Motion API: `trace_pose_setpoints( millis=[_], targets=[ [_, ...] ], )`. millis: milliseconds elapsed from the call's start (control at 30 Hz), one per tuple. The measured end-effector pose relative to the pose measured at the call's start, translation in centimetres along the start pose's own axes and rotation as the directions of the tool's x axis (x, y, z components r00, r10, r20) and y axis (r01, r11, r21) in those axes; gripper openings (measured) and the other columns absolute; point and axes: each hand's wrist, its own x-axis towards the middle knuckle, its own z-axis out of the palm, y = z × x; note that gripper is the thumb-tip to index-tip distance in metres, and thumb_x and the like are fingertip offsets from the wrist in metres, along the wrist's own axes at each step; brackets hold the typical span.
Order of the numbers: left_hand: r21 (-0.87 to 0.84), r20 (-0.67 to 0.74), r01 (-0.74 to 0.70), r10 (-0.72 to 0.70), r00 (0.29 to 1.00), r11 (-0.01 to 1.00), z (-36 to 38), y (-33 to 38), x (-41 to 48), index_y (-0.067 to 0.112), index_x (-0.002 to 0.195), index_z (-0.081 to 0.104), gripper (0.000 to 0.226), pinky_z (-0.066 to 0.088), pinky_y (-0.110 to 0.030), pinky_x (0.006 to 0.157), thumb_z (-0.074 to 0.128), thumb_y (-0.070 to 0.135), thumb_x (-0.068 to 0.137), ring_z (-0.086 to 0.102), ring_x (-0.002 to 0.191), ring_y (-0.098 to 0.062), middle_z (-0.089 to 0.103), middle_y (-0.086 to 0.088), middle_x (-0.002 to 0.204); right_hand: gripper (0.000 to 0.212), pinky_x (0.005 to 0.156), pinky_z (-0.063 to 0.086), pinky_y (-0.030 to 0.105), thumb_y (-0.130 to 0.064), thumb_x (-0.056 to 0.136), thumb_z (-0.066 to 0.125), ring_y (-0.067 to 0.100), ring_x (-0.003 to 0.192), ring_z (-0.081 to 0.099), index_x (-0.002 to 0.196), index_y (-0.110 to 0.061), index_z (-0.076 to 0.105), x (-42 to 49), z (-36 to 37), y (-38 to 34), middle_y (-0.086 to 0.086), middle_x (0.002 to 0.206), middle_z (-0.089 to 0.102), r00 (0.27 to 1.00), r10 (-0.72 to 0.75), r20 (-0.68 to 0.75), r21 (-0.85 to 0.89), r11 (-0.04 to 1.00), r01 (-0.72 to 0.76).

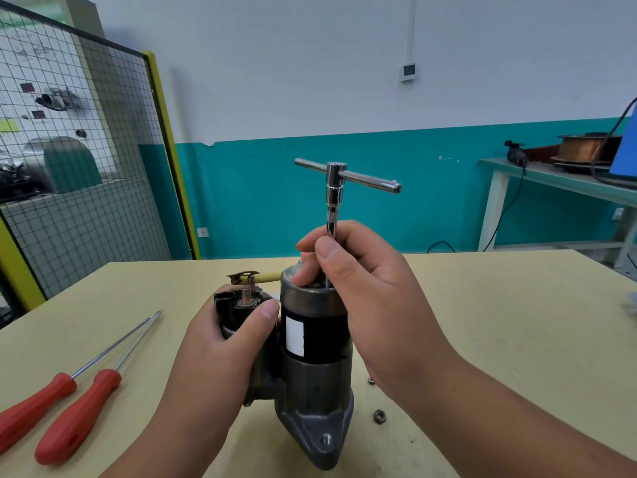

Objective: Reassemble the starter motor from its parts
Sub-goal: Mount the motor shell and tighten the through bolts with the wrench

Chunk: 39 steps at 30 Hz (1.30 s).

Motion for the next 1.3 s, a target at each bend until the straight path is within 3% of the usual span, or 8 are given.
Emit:
trace_pose_setpoints(
  millis=[100,267,367,533,700,767,867,1300],
  targets=[
    [0.016,-0.001,-0.004,0.004,1.000,1.000,-0.02,-0.09,-0.06,0.047,0.096,0.075,0.045,0.060,-0.038,0.054,0.070,0.073,0.060,0.079,0.084,-0.024,0.080,0.005,0.090,0.018,0.078,0.050,0.009,-0.036,0.100,0.054,0.004,0.084,0.069,0.097,-0.030,0.070,0.00,-0.07,0.06,-0.008,0.081,0.074,1.000,-0.005,-0.004,-0.004,1.000,0.005],
    [-0.004,0.005,0.000,0.000,1.000,1.000,0.04,0.25,-0.19,0.043,0.102,0.075,0.050,0.066,-0.058,0.064,0.071,0.071,0.061,0.080,0.088,-0.028,0.081,0.003,0.093,0.018,0.079,0.050,0.009,-0.038,0.100,0.053,0.004,0.085,0.069,0.096,-0.031,0.070,0.04,-0.03,0.02,-0.008,0.082,0.074,1.000,-0.006,0.002,-0.011,1.000,0.006],
    [0.021,-0.008,0.008,-0.008,1.000,1.000,0.04,0.20,-0.24,0.046,0.097,0.074,0.046,0.059,-0.042,0.046,0.070,0.074,0.060,0.079,0.082,-0.030,0.079,0.006,0.087,0.023,0.080,0.051,0.011,-0.039,0.101,0.050,0.005,0.084,0.069,0.095,-0.032,0.070,0.03,-0.09,0.15,-0.006,0.083,0.074,1.000,-0.006,-0.001,0.000,1.000,0.006],
    [-0.007,-0.011,0.019,-0.019,1.000,1.000,0.06,0.29,-0.15,0.047,0.097,0.075,0.046,0.064,-0.050,0.056,0.071,0.072,0.059,0.079,0.085,-0.029,0.080,0.005,0.090,0.028,0.080,0.052,0.012,-0.040,0.104,0.045,0.007,0.085,0.069,0.096,-0.032,0.070,0.04,-0.15,0.14,-0.003,0.085,0.074,1.000,-0.002,0.003,0.014,1.000,0.002],
    [0.018,-0.019,0.017,-0.016,1.000,1.000,0.07,0.27,-0.29,0.048,0.099,0.073,0.050,0.053,-0.032,0.045,0.069,0.076,0.058,0.078,0.081,-0.028,0.079,0.007,0.087,0.022,0.080,0.051,0.012,-0.038,0.104,0.050,0.004,0.086,0.068,0.097,-0.031,0.069,0.05,-0.05,0.21,-0.006,0.083,0.073,0.999,-0.039,-0.005,-0.023,0.999,0.039],
    [0.005,-0.015,0.007,-0.007,1.000,1.000,0.12,0.39,-0.39,0.046,0.099,0.074,0.050,0.060,-0.043,0.047,0.070,0.074,0.059,0.079,0.080,-0.026,0.080,0.005,0.087,0.021,0.080,0.051,0.012,-0.039,0.103,0.051,0.004,0.085,0.068,0.097,-0.031,0.068,0.03,0.00,0.26,-0.006,0.083,0.073,0.999,-0.042,-0.006,-0.020,0.999,0.042],
    [0.002,-0.009,0.005,-0.005,1.000,1.000,0.24,0.64,-0.43,0.044,0.100,0.075,0.049,0.065,-0.064,0.064,0.071,0.072,0.059,0.079,0.083,-0.024,0.080,0.003,0.091,0.020,0.082,0.050,0.011,-0.039,0.103,0.051,0.004,0.087,0.068,0.096,-0.031,0.068,0.10,0.00,0.18,-0.005,0.083,0.073,0.999,-0.044,-0.005,-0.013,0.999,0.043],
    [-0.006,-0.013,0.016,-0.016,1.000,1.000,0.28,0.66,-0.32,0.047,0.100,0.075,0.049,0.064,-0.069,0.074,0.072,0.073,0.059,0.079,0.095,-0.031,0.081,0.004,0.096,0.017,0.080,0.050,0.008,-0.041,0.101,0.054,0.003,0.087,0.069,0.093,-0.032,0.067,0.16,0.10,0.21,-0.006,0.082,0.075,0.999,-0.032,-0.013,-0.014,0.999,0.032]
  ],
)
